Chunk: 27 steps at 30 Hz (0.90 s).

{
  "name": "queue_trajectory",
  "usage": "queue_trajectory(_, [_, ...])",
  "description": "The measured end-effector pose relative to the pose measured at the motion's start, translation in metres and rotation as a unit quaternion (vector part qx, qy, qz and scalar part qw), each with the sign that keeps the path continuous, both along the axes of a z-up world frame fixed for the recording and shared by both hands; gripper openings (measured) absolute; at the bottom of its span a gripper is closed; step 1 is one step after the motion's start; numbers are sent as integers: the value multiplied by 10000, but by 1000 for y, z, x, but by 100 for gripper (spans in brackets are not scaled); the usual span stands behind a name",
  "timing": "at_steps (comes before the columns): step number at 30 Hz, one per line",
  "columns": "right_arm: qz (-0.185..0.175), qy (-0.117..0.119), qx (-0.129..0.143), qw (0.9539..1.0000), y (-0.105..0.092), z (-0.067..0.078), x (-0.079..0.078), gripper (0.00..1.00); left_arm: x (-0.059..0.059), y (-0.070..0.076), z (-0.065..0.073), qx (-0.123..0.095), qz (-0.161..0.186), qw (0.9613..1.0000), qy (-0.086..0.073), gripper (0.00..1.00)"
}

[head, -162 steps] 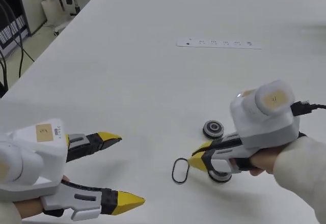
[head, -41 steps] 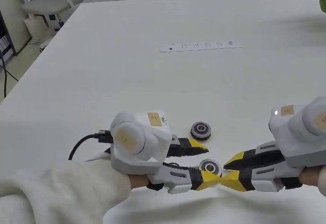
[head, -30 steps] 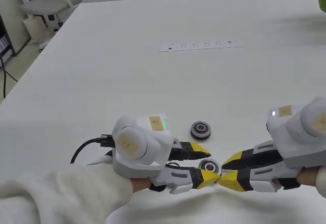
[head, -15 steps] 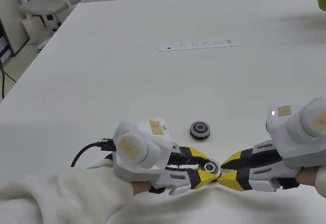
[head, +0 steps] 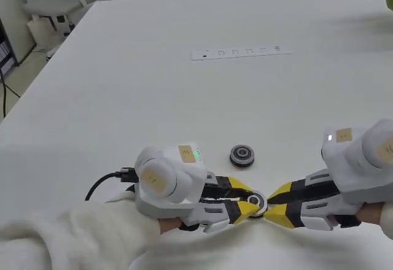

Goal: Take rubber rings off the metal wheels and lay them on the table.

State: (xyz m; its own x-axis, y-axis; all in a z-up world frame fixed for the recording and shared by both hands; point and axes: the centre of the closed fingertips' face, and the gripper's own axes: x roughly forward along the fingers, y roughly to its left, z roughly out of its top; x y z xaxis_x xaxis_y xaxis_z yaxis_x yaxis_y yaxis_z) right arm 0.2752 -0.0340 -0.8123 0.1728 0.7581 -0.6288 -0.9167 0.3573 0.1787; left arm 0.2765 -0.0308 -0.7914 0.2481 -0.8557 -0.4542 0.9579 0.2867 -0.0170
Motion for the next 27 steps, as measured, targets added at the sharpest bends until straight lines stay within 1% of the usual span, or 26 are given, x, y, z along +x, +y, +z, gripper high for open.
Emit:
queue_trajectory(2, [23,-33,-13,10000,0,0,0,12,0,0,0,-3,1,10000,2,14])
queue_trajectory(8, [15,-18,-26,10000,-1,0,1,11,1,-1,-1,1,-1,10000,1,14])
queue_trajectory(13, [-24,52,-32,10000,-1,0,0,8,2,-2,-2,10,-6,10000,-9,14])
queue_trajectory(14, [-8,88,-19,10000,0,0,-2,7,2,-2,-2,10,-5,10000,-9,14])
queue_trajectory(15, [77,189,32,9998,2,0,-7,3,2,-2,-2,8,-3,10000,-8,14])
queue_trajectory(16, [12,137,-5,9999,0,0,-4,3,2,-2,-2,10,-3,10000,-8,14])
queue_trajectory(19, [-3,170,18,9999,0,0,-4,3,2,-2,-3,9,-4,10000,-13,14])
queue_trajectory(22, [-91,285,31,9995,0,0,-3,3,1,-2,-3,9,-15,10000,-27,14])
queue_trajectory(26, [-7,197,-40,9998,0,0,-5,3,1,-2,-3,2,-33,10000,-32,14])
queue_trajectory(27, [-24,214,-36,9998,0,0,-5,5,1,-3,-3,-3,-33,10000,-32,14])
